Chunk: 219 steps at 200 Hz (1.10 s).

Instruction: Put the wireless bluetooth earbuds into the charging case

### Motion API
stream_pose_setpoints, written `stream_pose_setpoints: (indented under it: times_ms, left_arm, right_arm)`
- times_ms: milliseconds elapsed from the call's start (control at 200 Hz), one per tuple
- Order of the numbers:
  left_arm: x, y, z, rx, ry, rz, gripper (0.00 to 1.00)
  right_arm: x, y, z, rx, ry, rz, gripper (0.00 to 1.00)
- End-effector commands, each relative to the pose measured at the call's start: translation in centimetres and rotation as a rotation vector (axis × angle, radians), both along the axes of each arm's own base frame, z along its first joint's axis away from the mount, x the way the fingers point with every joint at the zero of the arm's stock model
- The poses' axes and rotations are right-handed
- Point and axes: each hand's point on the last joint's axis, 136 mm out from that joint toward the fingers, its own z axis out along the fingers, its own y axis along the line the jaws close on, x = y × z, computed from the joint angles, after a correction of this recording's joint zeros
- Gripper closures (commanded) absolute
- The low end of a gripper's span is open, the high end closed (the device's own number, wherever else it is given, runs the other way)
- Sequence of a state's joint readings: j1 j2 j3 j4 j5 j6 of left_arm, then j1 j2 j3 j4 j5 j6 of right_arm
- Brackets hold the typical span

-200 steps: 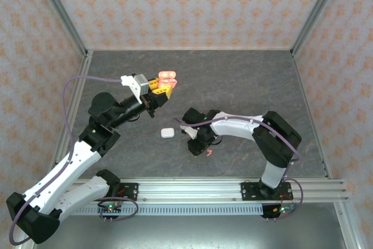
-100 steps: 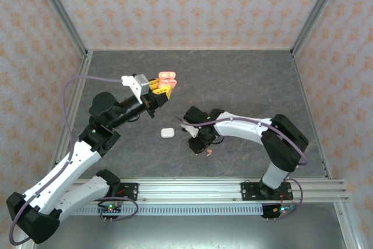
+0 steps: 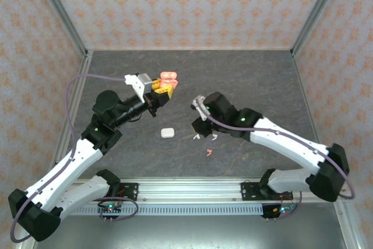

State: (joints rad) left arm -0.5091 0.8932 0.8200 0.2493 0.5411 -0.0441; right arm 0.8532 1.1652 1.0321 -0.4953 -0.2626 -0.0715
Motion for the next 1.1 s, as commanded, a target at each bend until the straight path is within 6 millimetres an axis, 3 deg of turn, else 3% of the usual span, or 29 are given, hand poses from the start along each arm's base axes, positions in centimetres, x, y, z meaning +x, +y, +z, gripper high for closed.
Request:
stream_pose_setpoints:
  times_ms: [0, 230, 445, 766, 796, 1091]
  left_arm:
    - [0.0, -0.3, 0.4, -0.019, -0.016, -0.012, 1.0]
    - [0.0, -1.6, 0.3, -0.008, -0.005, -0.084, 1.0]
    - [0.0, -2.3, 0.4, -0.006, -0.001, -0.123, 1.0]
    - [-0.3, -2.9, 0.4, -0.011, -0.004, -0.155, 1.0]
    - [-0.3, -3.0, 0.4, -0.012, -0.004, -0.157, 1.0]
    - [-0.5, -3.2, 0.3, -0.013, -0.005, -0.165, 1.0]
  right_arm:
    - [1.4, -0.6, 5.6, 0.123, -0.171, -0.048, 0.8]
    - [1.6, 0.1, 14.9, 0.245, -0.415, 0.034, 0.8]
    - [1.3, 1.9, 20.2, 0.332, -0.536, 0.13, 0.8]
    - [1.8, 3.7, 22.0, 0.379, -0.568, 0.175, 0.8]
    - [2.3, 4.2, 21.3, 0.365, -0.555, 0.176, 0.8]
    - [2.6, 5.1, 21.3, 0.367, -0.54, 0.196, 0.8]
